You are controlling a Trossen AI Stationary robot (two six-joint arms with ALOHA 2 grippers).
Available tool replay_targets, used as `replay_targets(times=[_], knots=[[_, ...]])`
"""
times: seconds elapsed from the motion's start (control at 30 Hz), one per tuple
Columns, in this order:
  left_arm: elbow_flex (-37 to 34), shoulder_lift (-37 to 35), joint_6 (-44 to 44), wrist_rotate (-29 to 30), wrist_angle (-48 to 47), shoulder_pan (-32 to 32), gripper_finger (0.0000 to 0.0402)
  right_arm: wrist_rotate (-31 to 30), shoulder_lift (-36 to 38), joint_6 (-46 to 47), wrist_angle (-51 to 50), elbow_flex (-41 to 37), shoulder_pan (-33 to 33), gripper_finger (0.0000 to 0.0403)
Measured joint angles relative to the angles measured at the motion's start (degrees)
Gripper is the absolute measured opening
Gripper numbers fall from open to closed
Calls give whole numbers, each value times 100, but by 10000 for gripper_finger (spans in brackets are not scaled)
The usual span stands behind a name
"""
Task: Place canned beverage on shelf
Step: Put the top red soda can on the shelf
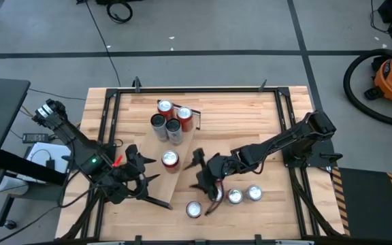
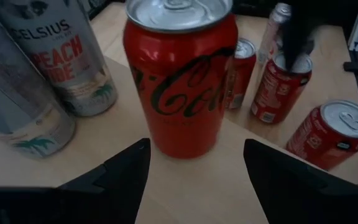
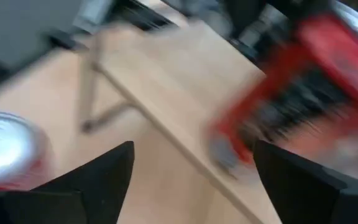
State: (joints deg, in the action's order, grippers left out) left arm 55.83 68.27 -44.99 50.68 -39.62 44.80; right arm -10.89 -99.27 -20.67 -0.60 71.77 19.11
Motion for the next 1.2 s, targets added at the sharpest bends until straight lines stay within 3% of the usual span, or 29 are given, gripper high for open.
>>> replay_targets(times=[0.27, 0.73, 1.2], knots=[[0, 2, 6, 218, -2, 0, 270, 137, -343, 12, 566, -2, -108, 291], [0, 0, 92, 272, -80, -39, 270, -466, -661, 117, 1372, -2, -179, 289], [0, -2, 225, 542, -87, -37, 270, -600, -657, 311, 1436, -2, -257, 289]])
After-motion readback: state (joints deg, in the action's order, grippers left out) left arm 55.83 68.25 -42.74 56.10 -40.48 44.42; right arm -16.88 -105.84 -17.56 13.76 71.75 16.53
